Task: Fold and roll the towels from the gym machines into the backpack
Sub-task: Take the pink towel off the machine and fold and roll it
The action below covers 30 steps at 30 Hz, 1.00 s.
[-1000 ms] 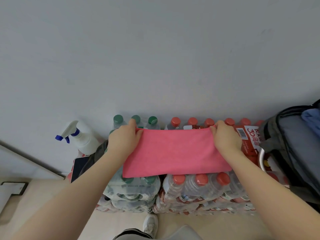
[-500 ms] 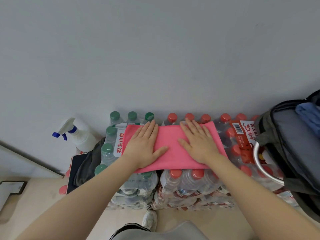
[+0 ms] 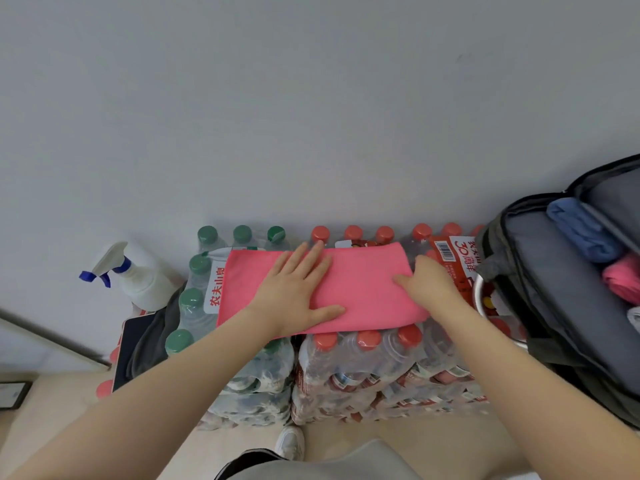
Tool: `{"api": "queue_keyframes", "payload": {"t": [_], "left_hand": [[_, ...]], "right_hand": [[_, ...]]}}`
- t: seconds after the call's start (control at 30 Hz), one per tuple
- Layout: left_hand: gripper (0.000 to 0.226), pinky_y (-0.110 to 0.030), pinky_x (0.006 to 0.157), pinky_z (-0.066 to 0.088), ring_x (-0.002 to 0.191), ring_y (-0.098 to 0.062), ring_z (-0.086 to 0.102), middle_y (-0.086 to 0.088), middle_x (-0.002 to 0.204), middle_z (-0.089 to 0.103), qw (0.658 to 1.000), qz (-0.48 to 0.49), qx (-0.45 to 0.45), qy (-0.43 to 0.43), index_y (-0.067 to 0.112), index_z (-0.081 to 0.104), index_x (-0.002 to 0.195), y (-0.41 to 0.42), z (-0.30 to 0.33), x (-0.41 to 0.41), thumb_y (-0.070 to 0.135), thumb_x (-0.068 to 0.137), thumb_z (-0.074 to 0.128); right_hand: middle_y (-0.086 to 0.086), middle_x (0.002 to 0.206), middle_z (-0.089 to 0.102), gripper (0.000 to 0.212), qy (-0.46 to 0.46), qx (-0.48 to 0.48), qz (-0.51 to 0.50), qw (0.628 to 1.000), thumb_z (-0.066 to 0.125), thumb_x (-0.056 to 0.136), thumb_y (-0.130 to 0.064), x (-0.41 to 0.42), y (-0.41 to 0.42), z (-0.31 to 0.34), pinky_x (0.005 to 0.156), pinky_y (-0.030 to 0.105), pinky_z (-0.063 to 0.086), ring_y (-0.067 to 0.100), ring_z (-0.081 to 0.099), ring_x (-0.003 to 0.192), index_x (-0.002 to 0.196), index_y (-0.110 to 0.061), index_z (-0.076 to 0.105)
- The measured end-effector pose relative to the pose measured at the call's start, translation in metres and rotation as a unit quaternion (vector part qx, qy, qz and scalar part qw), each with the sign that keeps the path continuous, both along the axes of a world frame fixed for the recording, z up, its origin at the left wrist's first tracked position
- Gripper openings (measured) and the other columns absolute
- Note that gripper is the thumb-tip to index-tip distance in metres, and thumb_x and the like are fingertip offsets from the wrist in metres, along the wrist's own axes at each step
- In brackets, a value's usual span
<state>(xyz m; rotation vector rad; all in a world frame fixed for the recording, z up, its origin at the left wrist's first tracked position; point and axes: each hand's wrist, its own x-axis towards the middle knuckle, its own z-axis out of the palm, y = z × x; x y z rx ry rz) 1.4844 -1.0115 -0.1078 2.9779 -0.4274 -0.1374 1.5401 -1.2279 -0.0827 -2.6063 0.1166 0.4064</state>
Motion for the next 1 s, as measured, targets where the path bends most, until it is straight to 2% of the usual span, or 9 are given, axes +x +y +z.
{"api": "queue_keyframes", "payload": {"t": [0.07,0.13,0.23,0.33,0.47,0.6,0.7,0.87,1.0], "left_hand": [[0.110,-0.034,0.115,-0.010,0.144,-0.016,-0.009,0.000,0.157,-0.008,0.999,-0.044,-0.004,0.002,0.023,0.000,0.148,-0.017,-0.002,0.006,0.086,0.057,-0.005],[0.103,-0.034,0.115,-0.010,0.144,-0.015,-0.008,0.001,0.157,-0.007,0.998,-0.065,-0.007,0.002,0.022,-0.002,0.148,-0.033,-0.005,0.013,0.078,0.062,-0.002],[0.104,-0.035,0.116,-0.007,0.145,-0.016,-0.004,0.001,0.157,-0.004,0.997,-0.072,-0.015,0.005,0.021,-0.002,0.148,-0.055,-0.006,0.024,0.077,0.061,-0.001],[0.108,-0.037,0.116,-0.005,0.145,-0.018,-0.003,0.000,0.157,-0.002,0.997,-0.078,-0.011,0.013,0.020,-0.001,0.148,-0.078,-0.007,0.035,0.078,0.057,0.000],[0.093,-0.036,0.117,-0.004,0.145,-0.017,-0.002,-0.001,0.157,-0.001,0.995,-0.084,-0.035,0.042,0.018,0.001,0.148,-0.084,-0.005,0.047,0.075,0.077,0.020],[0.067,-0.033,0.106,0.030,0.126,-0.030,0.043,-0.016,0.138,0.045,0.976,-0.091,-0.195,-0.020,0.003,0.041,0.135,-0.052,0.009,0.043,0.044,0.086,0.024],[0.049,-0.029,0.085,0.039,0.099,-0.026,0.056,-0.011,0.115,0.059,0.959,-0.024,-0.278,-0.046,0.009,0.041,0.134,-0.026,0.018,0.035,0.026,0.090,0.029],[0.053,-0.032,0.091,0.042,0.107,-0.020,0.054,-0.006,0.126,0.054,0.964,-0.067,-0.258,0.015,0.023,0.030,0.143,-0.010,0.010,0.035,0.033,0.092,0.022],[0.078,-0.034,0.092,0.044,0.117,-0.025,0.050,-0.010,0.132,0.051,0.980,-0.061,-0.192,-0.002,0.014,0.043,0.136,-0.012,-0.002,0.040,0.044,0.075,0.005]], "right_hand": [[0.013,0.081,0.057,0.017,0.041,0.121,-0.037,0.991,0.060,0.086,-0.015,0.000,-0.006,0.007,0.052,0.029,0.035,0.020,0.051,0.067,0.074,-0.005,0.054],[0.018,0.080,0.057,0.019,0.027,0.170,-0.068,0.983,0.061,0.084,-0.011,0.002,-0.015,0.013,0.055,0.031,0.038,0.023,0.053,0.065,0.070,0.000,0.055],[0.025,0.084,0.059,0.021,-0.031,0.116,-0.063,0.991,0.057,0.086,-0.013,0.008,-0.033,0.021,0.066,0.036,0.039,0.036,0.057,0.080,0.080,0.007,0.058],[0.005,0.070,0.050,0.032,-0.070,0.021,-0.029,0.997,0.049,0.091,-0.017,0.011,-0.044,0.029,0.066,0.031,0.030,0.027,0.049,0.079,0.060,-0.016,0.040],[0.017,0.094,0.062,0.029,-0.133,-0.048,0.030,0.989,0.046,0.092,-0.022,0.006,-0.026,0.044,0.065,0.031,0.031,0.035,0.057,0.091,0.064,-0.017,0.040],[0.008,0.074,0.058,0.035,-0.123,-0.024,0.118,0.985,0.052,0.088,-0.023,-0.001,0.010,0.050,0.064,0.028,0.027,0.029,0.053,0.078,0.058,-0.022,0.034],[-0.004,0.060,0.042,0.038,-0.088,-0.003,0.140,0.986,0.055,0.086,-0.022,-0.005,0.034,0.044,0.064,0.028,0.028,0.026,0.048,0.074,0.056,-0.022,0.031],[0.016,0.084,0.069,0.008,-0.026,0.018,0.175,0.984,0.051,0.089,-0.017,-0.014,0.057,0.024,0.071,0.031,0.048,0.030,0.066,0.081,0.083,-0.013,0.053],[0.020,0.090,0.070,0.028,0.003,0.010,0.202,0.979,0.037,0.094,-0.015,-0.011,0.059,0.023,0.068,0.027,0.048,0.030,0.066,0.074,0.114,-0.003,0.053]]}}
